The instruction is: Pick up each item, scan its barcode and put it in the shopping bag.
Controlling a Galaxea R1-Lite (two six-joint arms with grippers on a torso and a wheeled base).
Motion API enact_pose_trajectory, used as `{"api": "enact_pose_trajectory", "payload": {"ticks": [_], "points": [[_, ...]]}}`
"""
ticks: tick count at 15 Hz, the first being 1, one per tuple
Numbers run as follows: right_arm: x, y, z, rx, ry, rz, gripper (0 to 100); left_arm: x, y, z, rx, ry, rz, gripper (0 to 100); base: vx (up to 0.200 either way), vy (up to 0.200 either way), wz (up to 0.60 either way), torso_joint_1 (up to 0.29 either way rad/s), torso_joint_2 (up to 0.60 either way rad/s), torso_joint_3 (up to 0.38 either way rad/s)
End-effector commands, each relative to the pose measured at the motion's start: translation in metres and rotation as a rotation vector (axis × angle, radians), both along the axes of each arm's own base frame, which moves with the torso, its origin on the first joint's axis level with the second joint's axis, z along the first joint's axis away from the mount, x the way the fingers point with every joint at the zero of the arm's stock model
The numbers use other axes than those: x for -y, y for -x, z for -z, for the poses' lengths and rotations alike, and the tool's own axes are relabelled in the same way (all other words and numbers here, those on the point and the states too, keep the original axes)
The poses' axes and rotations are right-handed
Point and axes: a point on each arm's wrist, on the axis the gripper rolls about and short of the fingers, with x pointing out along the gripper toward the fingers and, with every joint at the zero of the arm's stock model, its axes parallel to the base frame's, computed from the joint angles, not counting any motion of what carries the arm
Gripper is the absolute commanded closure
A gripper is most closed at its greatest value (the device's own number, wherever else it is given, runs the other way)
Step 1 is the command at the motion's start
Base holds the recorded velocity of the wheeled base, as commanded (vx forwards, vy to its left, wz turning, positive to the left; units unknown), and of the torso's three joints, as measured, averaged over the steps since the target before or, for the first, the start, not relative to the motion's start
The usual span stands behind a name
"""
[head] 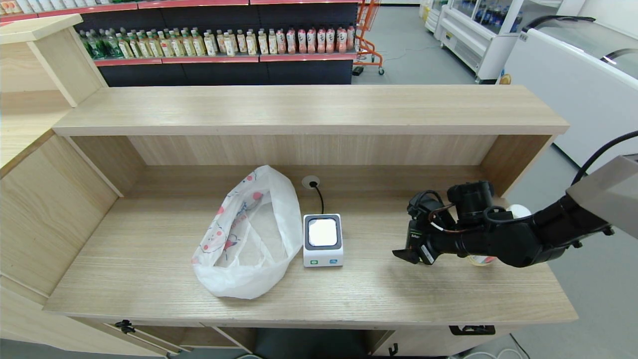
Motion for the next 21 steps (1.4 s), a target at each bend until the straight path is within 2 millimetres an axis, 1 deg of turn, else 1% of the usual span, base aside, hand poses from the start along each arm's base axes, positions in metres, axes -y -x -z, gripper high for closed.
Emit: {"api": "enact_pose_trajectory", "payload": {"ticks": [1, 2, 3, 8, 10, 11, 12, 13, 14, 15, 16, 17, 18, 19, 20, 21], "points": [[-0.001, -0.001, 0.003, -0.013, -0.014, -0.012, 0, 0.000, 0.000, 0.000, 0.001, 0.000, 0.000, 0, 0.000, 0.000, 0.00, 0.000, 0.00, 0.000], [-0.002, -0.001, 0.002, -0.015, -0.028, -0.028, 0, 0.000, 0.000, 0.000, 0.001, 0.000, 0.000, 0, 0.000, 0.000, 0.00, 0.000, 0.00, 0.000], [-0.002, -0.001, 0.001, -0.012, -0.028, -0.028, 100, 0.000, 0.000, 0.000, 0.001, 0.000, 0.000, 0, 0.000, 0.000, 0.00, 0.000, 0.00, 0.000], [0.000, 0.001, -0.005, 0.022, -0.039, -0.024, 100, 0.000, 0.000, 0.000, 0.001, 0.000, 0.000, 0, 0.000, 0.000, 0.00, 0.000, 0.00, 0.000], [0.003, 0.008, -0.012, 0.031, -0.041, -0.021, 100, 0.000, 0.000, 0.000, 0.001, 0.000, 0.000, 0, 0.000, 0.000, 0.00, 0.000, 0.00, 0.000], [0.005, 0.014, -0.021, 0.058, -0.047, -0.020, 100, 0.000, 0.000, 0.000, 0.001, 0.000, 0.000, 0, 0.000, 0.000, 0.00, 0.000, 0.00, 0.000], [0.007, 0.022, -0.038, 0.115, -0.064, -0.020, 100, 0.000, 0.000, 0.000, 0.001, 0.000, 0.000, 0, 0.000, 0.000, 0.00, 0.000, 0.00, 0.000], [0.011, 0.033, -0.049, 0.141, -0.078, -0.017, 100, 0.000, 0.000, 0.000, 0.001, 0.000, 0.000, 0, 0.000, 0.000, 0.00, 0.000, 0.00, 0.000], [0.019, 0.053, -0.065, 0.166, -0.093, -0.003, 100, 0.000, 0.000, 0.000, 0.001, 0.000, 0.000, 0, 0.000, 0.000, 0.00, 0.000, 0.00, 0.000], [0.024, 0.070, -0.071, 0.177, -0.093, -0.010, 100, 0.000, 0.000, 0.000, 0.001, 0.000, 0.000, 0, 0.000, 0.000, 0.00, 0.000, 0.00, 0.000], [0.027, 0.090, -0.076, 0.197, -0.076, -0.031, 100, 0.000, 0.000, 0.000, 0.001, 0.000, 0.000, 0, 0.000, 0.000, 0.00, 0.000, 0.00, 0.000], [0.031, 0.109, -0.077, 0.258, -0.009, -0.077, 100, 0.000, 0.000, 0.000, 0.001, 0.000, 0.000, 0, 0.000, 0.000, 0.00, 0.000, 0.00, 0.000], [0.036, 0.121, -0.078, 0.335, 0.089, -0.135, 100, 0.000, 0.000, 0.000, 0.001, 0.000, 0.000, 0, 0.000, 0.000, 0.00, 0.000, 0.00, 0.000], [0.040, 0.129, -0.080, 0.418, 0.183, -0.197, 100, 0.000, 0.000, 0.000, 0.001, 0.000, 0.000, 0, 0.000, 0.000, 0.00, 0.000, 0.00, 0.000], [0.041, 0.133, -0.082, 0.472, 0.226, -0.261, 100, 0.000, 0.000, 0.000, 0.001, 0.000, 0.000, 0, 0.000, 0.000, 0.00, 0.000, 0.00, 0.000], [0.040, 0.136, -0.083, 0.523, 0.254, -0.367, 100, 0.000, 0.000, 0.000, 0.001, 0.000, 0.000, 0, 0.000, 0.000, 0.00, 0.000, 0.00, 0.000]]}}
